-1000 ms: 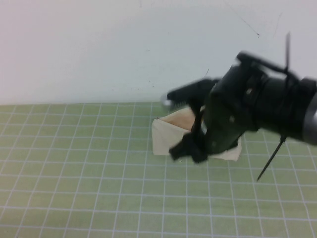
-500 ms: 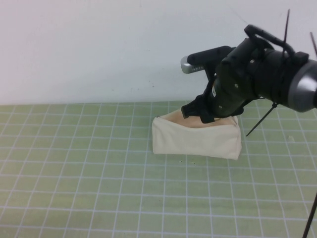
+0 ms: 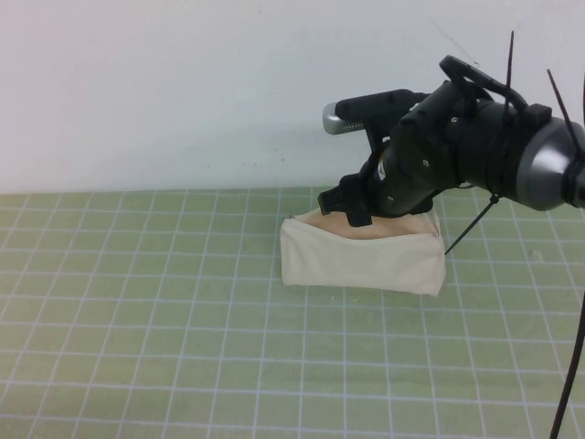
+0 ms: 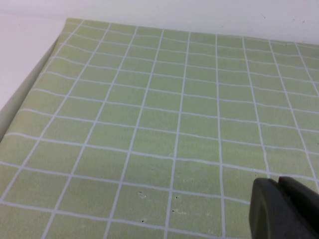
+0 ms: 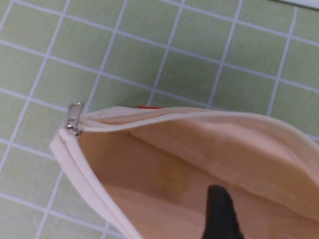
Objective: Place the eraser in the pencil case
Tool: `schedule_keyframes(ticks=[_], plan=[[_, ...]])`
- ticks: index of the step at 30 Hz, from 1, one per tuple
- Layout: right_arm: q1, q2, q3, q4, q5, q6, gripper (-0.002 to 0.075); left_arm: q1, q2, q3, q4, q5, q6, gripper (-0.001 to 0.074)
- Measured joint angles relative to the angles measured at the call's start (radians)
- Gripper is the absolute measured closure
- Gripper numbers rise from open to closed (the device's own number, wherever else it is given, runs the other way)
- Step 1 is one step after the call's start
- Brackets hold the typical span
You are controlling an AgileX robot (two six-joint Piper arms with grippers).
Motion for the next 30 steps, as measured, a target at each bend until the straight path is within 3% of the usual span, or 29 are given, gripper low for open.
schedule_keyframes(ticks=[4, 6, 10, 12, 21, 30], plan=[[0.006, -0.014, 0.000, 0.004, 0.008, 0.000, 0.0342, 0.000, 0.000, 0.000, 0.000, 0.000, 0.000, 0.0738], [0.013, -0.039, 0.000, 0.008, 0.027, 0.000, 0.0416, 0.000, 0.000, 0.000, 0.000, 0.000, 0.000, 0.0738], [0.032, -0.150, 0.027, 0.014, 0.057, 0.000, 0.0641, 0.000, 0.000, 0.000, 0.000, 0.000, 0.000, 0.0738], [0.040, -0.242, 0.083, 0.019, 0.032, -0.005, 0.0687, 0.000, 0.000, 0.000, 0.000, 0.000, 0.000, 0.0738], [0.041, -0.731, 0.554, 0.036, -0.173, -0.089, 0.0725, 0.000, 0.000, 0.000, 0.000, 0.000, 0.000, 0.0738], [0.042, -1.132, 0.833, 0.036, -0.069, -0.171, 0.0727, 0.000, 0.000, 0.000, 0.000, 0.000, 0.000, 0.0737]])
